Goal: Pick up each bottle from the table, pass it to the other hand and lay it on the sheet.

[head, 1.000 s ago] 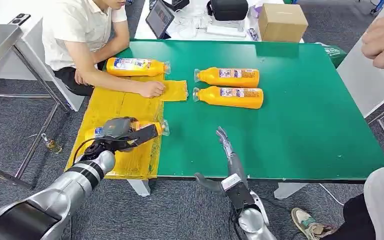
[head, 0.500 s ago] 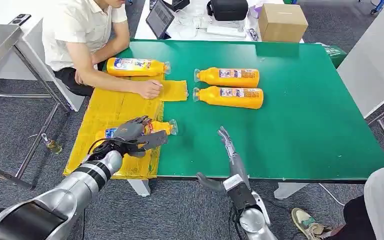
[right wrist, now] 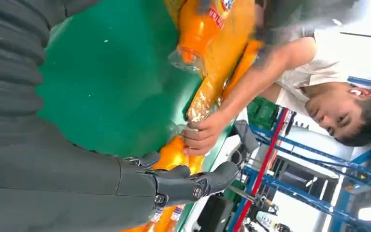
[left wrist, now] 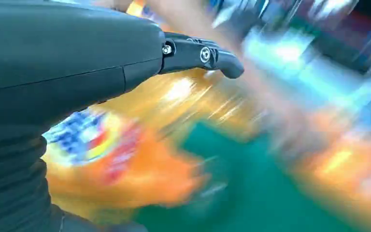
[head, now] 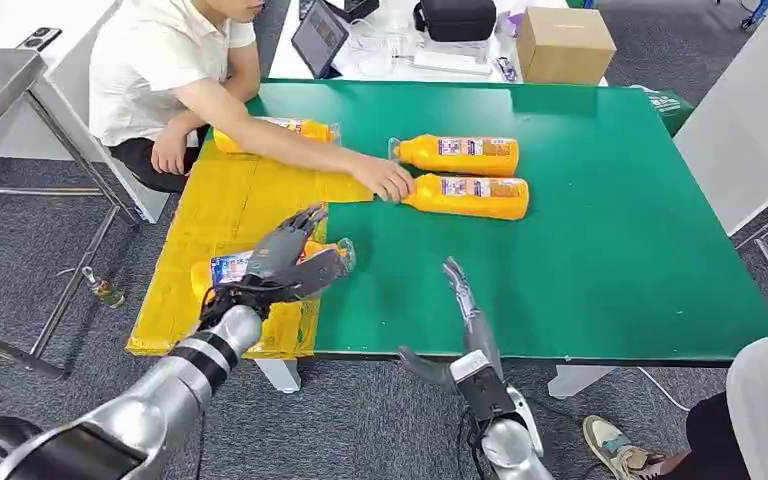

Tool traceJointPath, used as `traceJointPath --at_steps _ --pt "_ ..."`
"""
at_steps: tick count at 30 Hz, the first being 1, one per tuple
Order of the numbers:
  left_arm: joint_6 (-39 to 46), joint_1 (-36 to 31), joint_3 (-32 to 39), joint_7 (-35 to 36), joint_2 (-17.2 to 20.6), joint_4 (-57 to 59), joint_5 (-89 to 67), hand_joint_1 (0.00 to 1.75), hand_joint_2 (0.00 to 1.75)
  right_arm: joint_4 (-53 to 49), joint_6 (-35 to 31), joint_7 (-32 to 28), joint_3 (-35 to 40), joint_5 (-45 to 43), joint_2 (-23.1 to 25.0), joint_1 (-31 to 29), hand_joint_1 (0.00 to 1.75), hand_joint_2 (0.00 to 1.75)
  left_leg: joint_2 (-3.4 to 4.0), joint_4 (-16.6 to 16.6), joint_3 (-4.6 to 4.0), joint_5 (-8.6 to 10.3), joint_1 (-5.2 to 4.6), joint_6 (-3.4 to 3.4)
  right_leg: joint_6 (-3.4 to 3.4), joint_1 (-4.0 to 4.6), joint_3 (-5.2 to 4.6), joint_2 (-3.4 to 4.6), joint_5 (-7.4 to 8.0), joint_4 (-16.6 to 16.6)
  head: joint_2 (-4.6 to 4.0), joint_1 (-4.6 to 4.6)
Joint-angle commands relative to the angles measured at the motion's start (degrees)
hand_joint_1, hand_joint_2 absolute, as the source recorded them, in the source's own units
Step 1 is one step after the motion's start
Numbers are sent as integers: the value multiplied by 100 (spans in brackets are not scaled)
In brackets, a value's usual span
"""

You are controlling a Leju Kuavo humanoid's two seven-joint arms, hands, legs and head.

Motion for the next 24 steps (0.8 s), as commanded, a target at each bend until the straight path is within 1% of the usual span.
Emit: traceJointPath --at_steps 1,2,4,5,6,7,8,10,11,12,13,14,15,16,17,18,19,20,21,22,23,24 --pt "806 1062 -326 -380 107 -2750 401 0 175 205 -215 -18 19 -100 -146 10 0 175 18 -3 25 -16 0 6 -14 4 22 10 -9 -7 0 0" --pt "633 1184 -442 -456 109 -2946 645 0 175 179 -257 -18 0 -110 -160 52 0 175 22 -3 38 -23 3 8 -19 9 36 13 -14 -9 0 0" --pt "-1 1388 -653 -442 145 -3232 1297 0 175 159 -332 -18 -33 -89 -202 116 0 175 8 -5 24 -14 1 5 -16 6 25 0 -10 -9 0 -2" --pt "-307 1583 -693 -551 109 -3399 1787 0 175 294 -524 251 -1 266 -312 89 0 175 3 -6 11 -8 0 5 -10 3 12 -2 -7 -9 0 -2" --pt "-783 1853 -571 -583 6 -3581 2651 0 175 521 -810 914 59 887 -472 30 0 175 7 -6 26 -15 1 7 -16 6 26 -1 -12 -11 0 -4" --pt "-1286 2159 -474 -486 -110 -3771 3628 0 175 754 -1350 1283 100 1605 -625 -35 0 175 14 -9 47 -23 1 12 -22 8 47 2 -17 -18 0 0" --pt "-1178 2291 -676 -529 -45 -3878 3690 0 175 972 -1417 1161 72 1522 -688 -98 0 175 13 -11 23 -11 -2 8 -8 2 22 8 -5 -19 0 -2" --pt "-1133 2305 -725 -540 -31 -3889 3706 0 175 1018 -1422 1121 64 1493 -693 -113 0 175 20 -15 34 -16 -1 10 -9 3 33 14 -6 -25 0 -4" --pt "-1133 2305 -725 -540 -31 -3889 3706 0 175 1018 -1422 1121 64 1493 -693 -113 0 175 29 -17 54 -25 1 14 -16 8 53 20 -10 -31 0 -7" --pt "-1324 2335 -719 -490 -62 -3920 4159 0 175 1061 -1723 1097 -22 1698 -650 -140 0 175 23 -14 56 -28 1 13 -17 8 56 13 -13 -29 0 -4" --pt "-1643 2429 -796 -390 -70 -3975 4589 0 175 1226 -2031 1368 -30 2072 -665 -236 0 175 10 -7 24 -17 -1 6 -12 3 24 3 -9 -15 0 -2" --pt "-1862 2523 -919 -220 -79 -3976 4860 0 175 1386 -2352 1634 49 2657 -788 -357 0 175 13 -7 39 -25 1 11 -19 7 42 2 -15 -18 0 2" --pt "-1944 2622 -1078 -88 -102 -3867 4987 0 175 1488 -2524 1780 4 2870 -879 -475 0 175 15 -8 26 -20 1 7 -15 5 28 9 -9 -18 0 0" --pt "-1937 2628 -1215 11 -122 -3684 5172 0 175 1651 -2751 1895 -25 3122 -956 -593 0 175 19 -10 35 -23 0 8 -19 6 38 12 -10 -20 0 -4" --pt "-1801 2572 -1346 -99 -112 -3528 5202 0 175 1637 -2778 2028 -225 3581 -982 -653 0 175 30 -14 49 -27 -1 10 -22 6 48 21 -11 -24 0 -7" --pt "-1571 2505 -1428 -270 -107 -3410 5062 0 175 1637 -2778 2082 -389 3861 -989 -698 0 175 14 -12 30 -18 -3 7 -13 3 32 9 -5 -21 0 -4" --pt "-1439 2446 -1465 -323 -117 -3325 4989 0 175 1680 -2778 2116 -493 4003 -986 -749 0 175 28 -17 67 -31 0 14 -28 10 69 15 -13 -31 0 -4" --pt "-1440 2402 -1459 -323 -111 -3297 4990 0 175 1721 -2778 2101 -487 3971 -1008 -788 0 175 -1 -9 20 -13 -5 9 -11 1 26 -8 -7 -16 0 -2" --pt "-1440 2390 -1452 -323 -107 -3300 4990 0 175 1722 -2778 2100 -487 3970 -1007 -788 0 175 -3 -6 9 -10 -5 7 -7 -1 13 -7 -5 -12 0 -4" --pt "-1392 2385 -1395 -233 -121 -3290 5030 0 175 1654 -2778 2364 -577 4432 -1025 -781 0 175 8 -5 27 -18 -3 10 -15 3 29 1 -8 -15 0 -4" --pt "-1412 2369 -1375 -71 -115 -3267 5102 0 175 1756 -2778 2578 -595 4720 -1045 -840 0 175 6 -7 18 -13 -3 7 -12 1 20 0 -5 -14 0 0" --pt "-1478 2366 -1347 59 -108 -3229 5200 0 175 1982 -2778 2868 -467 5244 -1191 -969 0 175 4 -6 13 -12 -1 5 -10 3 16 0 -3 -13 0 -2"
